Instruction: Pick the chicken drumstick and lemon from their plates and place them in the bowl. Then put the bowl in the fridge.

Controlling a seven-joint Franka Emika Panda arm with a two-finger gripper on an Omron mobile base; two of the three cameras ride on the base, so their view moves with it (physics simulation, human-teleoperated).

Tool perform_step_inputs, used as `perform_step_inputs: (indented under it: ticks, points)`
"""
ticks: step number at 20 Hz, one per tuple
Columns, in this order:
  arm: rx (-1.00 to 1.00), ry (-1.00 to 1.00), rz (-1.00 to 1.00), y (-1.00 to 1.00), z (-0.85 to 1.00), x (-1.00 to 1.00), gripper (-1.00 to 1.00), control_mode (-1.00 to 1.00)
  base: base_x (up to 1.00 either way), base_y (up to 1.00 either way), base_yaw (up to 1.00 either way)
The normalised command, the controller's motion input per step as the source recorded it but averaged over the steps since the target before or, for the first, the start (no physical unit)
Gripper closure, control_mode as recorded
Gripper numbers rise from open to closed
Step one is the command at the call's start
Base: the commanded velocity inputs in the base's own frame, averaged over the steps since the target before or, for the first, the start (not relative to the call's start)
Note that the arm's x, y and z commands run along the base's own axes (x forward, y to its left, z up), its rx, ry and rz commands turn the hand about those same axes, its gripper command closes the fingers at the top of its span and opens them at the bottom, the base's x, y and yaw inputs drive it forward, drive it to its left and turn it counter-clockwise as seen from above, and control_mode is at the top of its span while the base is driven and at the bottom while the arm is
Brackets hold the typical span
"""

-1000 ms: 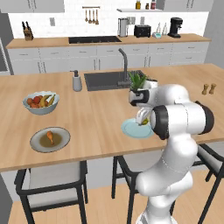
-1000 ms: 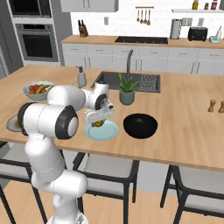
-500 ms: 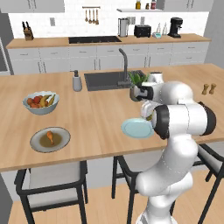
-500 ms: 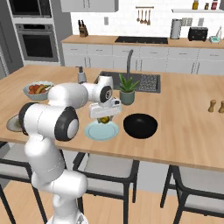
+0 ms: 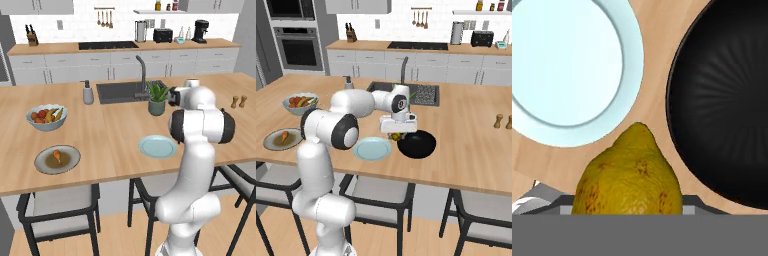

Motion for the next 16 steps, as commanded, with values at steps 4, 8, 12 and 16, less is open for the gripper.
perform_step_inputs:
  ticks: [4, 8, 12, 16]
  points:
    - [0.0, 0.04, 0.0, -0.48, -0.11, 0.51, 1.0, -1.0, 0.0, 0.0, 0.0]
    - [0.0, 0.0, 0.04, -0.39, -0.31, 0.41, 1.0, -1.0, 0.0, 0.0, 0.0]
    - [0.0, 0.01, 0.06, -0.21, -0.47, 0.35, 1.0, -1.0, 0.0, 0.0, 0.0]
    - [0.0, 0.0, 0.06, -0.01, -0.56, 0.2, 1.0, -1.0, 0.0, 0.0, 0.0]
